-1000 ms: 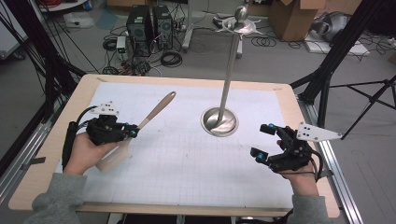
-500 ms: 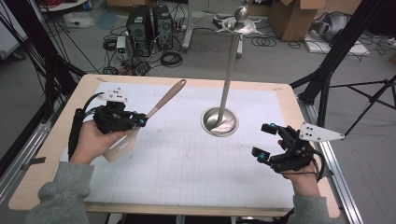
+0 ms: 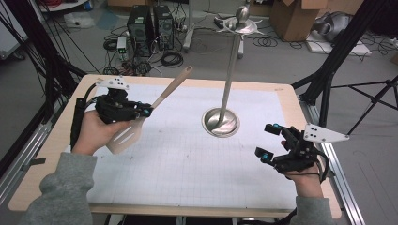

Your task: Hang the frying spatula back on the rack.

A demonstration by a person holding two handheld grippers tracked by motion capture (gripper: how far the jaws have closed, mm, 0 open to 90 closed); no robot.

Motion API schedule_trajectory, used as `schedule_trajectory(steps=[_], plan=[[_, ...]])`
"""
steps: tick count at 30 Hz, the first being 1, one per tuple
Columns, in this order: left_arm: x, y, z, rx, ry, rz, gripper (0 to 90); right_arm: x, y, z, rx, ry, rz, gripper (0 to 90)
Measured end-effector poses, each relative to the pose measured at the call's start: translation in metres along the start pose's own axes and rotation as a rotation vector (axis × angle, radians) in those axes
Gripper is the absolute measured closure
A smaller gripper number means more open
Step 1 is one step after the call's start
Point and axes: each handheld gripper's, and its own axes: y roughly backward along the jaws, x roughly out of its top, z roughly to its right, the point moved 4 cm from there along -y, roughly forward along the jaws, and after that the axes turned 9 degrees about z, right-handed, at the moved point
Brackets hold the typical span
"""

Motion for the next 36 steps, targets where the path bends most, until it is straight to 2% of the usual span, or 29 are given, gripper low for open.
schedule_trajectory(steps=[2,12,22,36], plan=[[0.005,0.001,0.001,0.001,-0.004,0.006,77.6,0.000,0.000,-0.001,0.000,-0.002,-0.001,4.8],[0.030,0.004,0.008,-0.042,-0.014,0.045,77.6,0.001,0.001,-0.001,0.001,0.003,0.003,4.8],[0.040,0.000,0.008,-0.081,-0.031,0.050,77.6,0.001,0.002,-0.001,0.001,-0.007,0.006,4.8],[0.060,-0.002,0.007,-0.120,-0.045,0.086,77.7,0.000,0.002,0.001,0.002,-0.013,0.011,4.8]])
